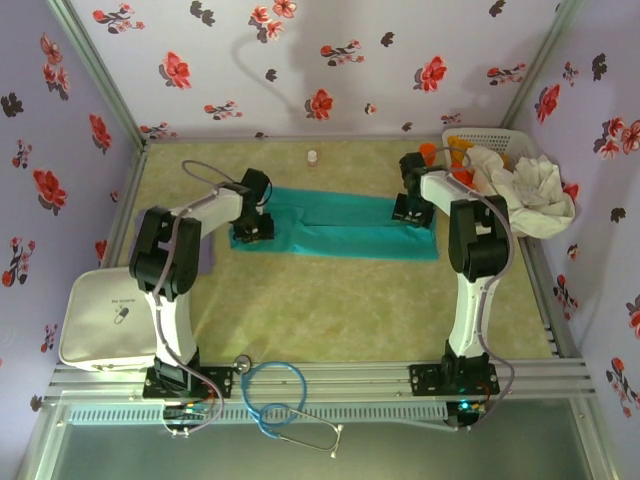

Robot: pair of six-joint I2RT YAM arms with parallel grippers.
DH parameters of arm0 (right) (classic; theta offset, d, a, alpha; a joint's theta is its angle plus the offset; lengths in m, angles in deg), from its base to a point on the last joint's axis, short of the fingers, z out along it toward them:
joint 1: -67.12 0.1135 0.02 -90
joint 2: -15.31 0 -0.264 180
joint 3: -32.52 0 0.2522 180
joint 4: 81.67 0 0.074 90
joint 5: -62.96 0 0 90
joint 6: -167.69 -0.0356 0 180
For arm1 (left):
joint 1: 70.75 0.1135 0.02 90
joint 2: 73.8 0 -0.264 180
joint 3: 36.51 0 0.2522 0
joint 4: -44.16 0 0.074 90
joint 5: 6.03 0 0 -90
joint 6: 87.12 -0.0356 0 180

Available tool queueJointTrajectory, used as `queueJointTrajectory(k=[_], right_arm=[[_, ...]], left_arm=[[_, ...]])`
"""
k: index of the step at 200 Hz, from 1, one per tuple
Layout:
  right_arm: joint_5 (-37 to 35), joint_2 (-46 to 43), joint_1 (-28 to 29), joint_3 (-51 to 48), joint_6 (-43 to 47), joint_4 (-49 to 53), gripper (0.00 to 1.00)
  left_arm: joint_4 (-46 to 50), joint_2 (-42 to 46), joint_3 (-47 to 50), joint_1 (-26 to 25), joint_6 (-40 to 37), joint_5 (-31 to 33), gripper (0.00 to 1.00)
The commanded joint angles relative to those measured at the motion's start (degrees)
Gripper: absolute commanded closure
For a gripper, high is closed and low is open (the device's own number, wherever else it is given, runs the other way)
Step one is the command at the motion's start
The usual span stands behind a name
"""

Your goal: Fold and stack the t-shirts

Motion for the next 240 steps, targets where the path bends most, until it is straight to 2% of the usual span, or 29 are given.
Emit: queueJointTrajectory(k=[1, 67, 113, 126, 157, 181, 240], right_arm=[[0.2, -2.21, 2.24, -4.16, 0.96, 7.67, 0.47], [5.82, -10.76, 11.84, -15.74, -0.31, 10.1, 0.46], [11.18, -15.41, 19.64, -21.04, -6.12, 8.72, 0.46], [12.38, -15.86, 22.61, -22.77, -8.65, 6.47, 0.45], [20.47, -17.14, 28.34, -29.07, -19.26, -4.35, 0.46], [19.26, -19.04, 32.02, -32.58, -25.43, -8.23, 0.46], [13.76, -27.29, 32.16, -41.17, -32.49, -8.74, 0.47]], left_arm=[[4.69, -3.91, -5.57, 0.26, -5.19, -0.17, 0.72], [9.06, -12.37, -16.66, 2.42, -8.43, 0.4, 0.74], [14.08, -17.73, -27.7, 5.19, -11.89, 1.86, 0.74], [16.34, -20.13, -31.65, 5.59, -12.62, 2.03, 0.74], [19.54, -24.46, -38.77, 5.78, -12.81, 1.73, 0.75], [19.82, -25.03, -39.58, 4.89, -12.54, 0.71, 0.75], [19.26, -24.85, -37.71, -0.97, -11.85, -0.62, 0.75]])
